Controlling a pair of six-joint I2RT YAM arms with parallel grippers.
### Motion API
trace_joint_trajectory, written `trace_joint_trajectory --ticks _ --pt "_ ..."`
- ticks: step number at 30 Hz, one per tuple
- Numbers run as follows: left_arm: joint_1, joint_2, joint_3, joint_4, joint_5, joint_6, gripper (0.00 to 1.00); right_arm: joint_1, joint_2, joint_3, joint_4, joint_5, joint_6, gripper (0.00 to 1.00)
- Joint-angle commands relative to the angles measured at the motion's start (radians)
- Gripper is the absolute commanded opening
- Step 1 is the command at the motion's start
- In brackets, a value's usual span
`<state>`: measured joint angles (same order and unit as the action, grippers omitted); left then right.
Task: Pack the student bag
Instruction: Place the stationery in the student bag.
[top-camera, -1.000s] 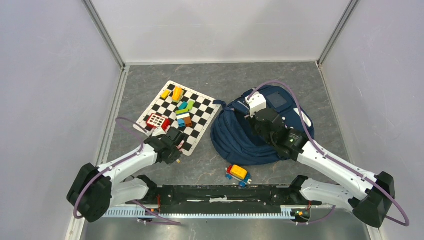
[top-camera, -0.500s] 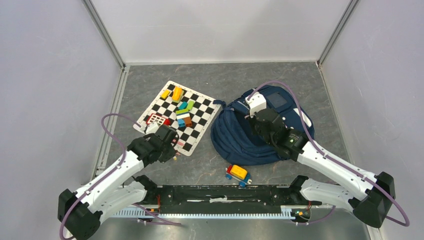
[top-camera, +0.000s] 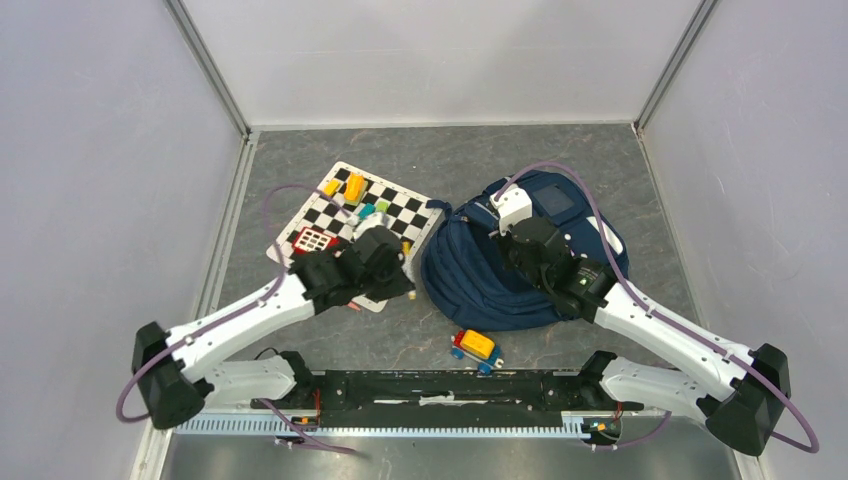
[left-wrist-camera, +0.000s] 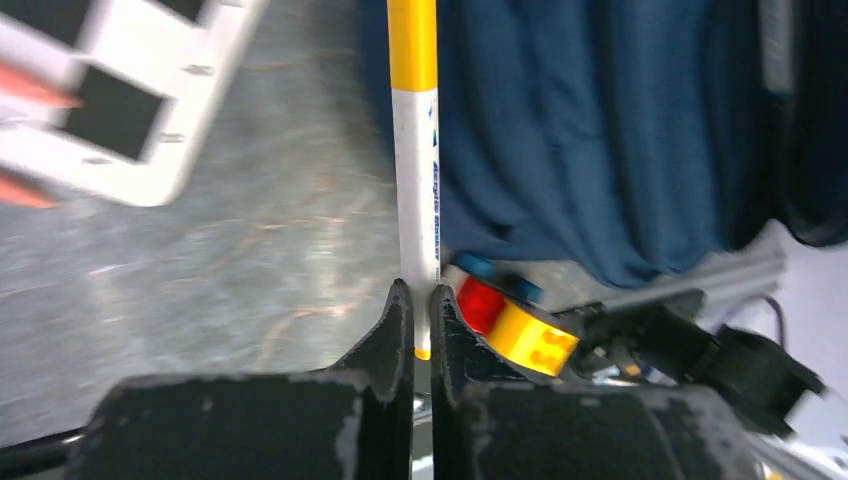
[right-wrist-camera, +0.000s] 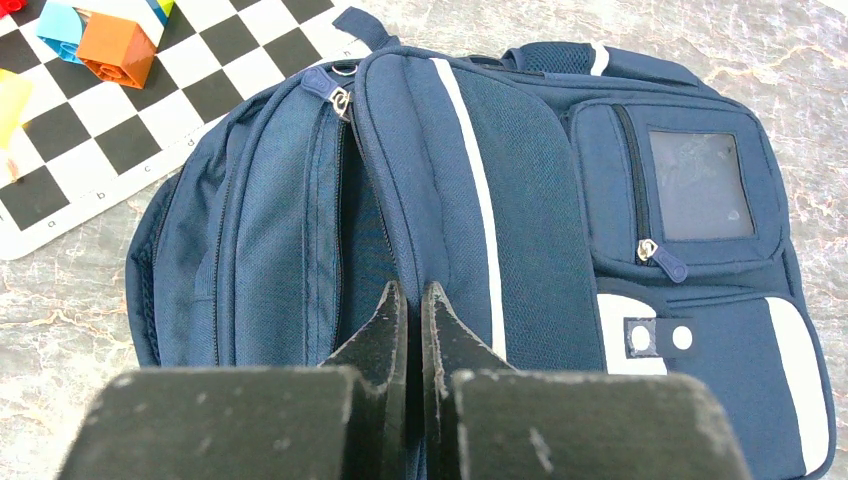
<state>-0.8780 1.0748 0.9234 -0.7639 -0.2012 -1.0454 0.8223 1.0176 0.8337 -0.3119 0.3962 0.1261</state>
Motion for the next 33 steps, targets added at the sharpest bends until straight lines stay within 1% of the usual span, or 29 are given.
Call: trace_joint_trajectory --ticks 1,4,7,16,21,26,30,32,33 --pt "-0.1 0.112 0.11 0.215 0.062 -0.055 0.02 0.001 -0.017 0.057 0.102 -0.022 0.012 0.0" --pt "-0.138 0.189 0.152 0.306 0.101 -0.075 0.02 0.002 -0.018 0.061 0.096 -0.02 0.014 0.0" --pt "-0.152 0.246 0.156 0.408 0.127 -0.104 0.02 0.002 -0.02 0.069 0.09 -0.02 0.016 0.0" --pt "-0.153 0.425 0.194 0.598 0.182 -0.144 0.02 0.001 -0.019 0.079 0.085 -0.027 0.018 0.0" --pt "-0.153 0.521 0.256 0.691 0.147 -0.125 0.02 0.002 -0.02 0.082 0.076 -0.033 0.017 0.0" --pt "-0.153 0.586 0.293 0.731 0.062 -0.114 0.02 0.001 -0.027 0.082 0.062 -0.022 0.017 0.0" --pt "-0.153 0.615 0.285 0.757 0.038 -0.133 0.19 0.003 -0.037 0.081 0.057 -0.011 0.013 0.0" --pt "-0.153 0.619 0.28 0.759 0.041 -0.127 0.32 0.002 -0.038 0.081 0.054 -0.006 0.009 0.0" --pt "-0.153 0.62 0.279 0.759 0.043 -0.12 0.36 0.001 -0.039 0.082 0.053 -0.005 0.007 0.0"
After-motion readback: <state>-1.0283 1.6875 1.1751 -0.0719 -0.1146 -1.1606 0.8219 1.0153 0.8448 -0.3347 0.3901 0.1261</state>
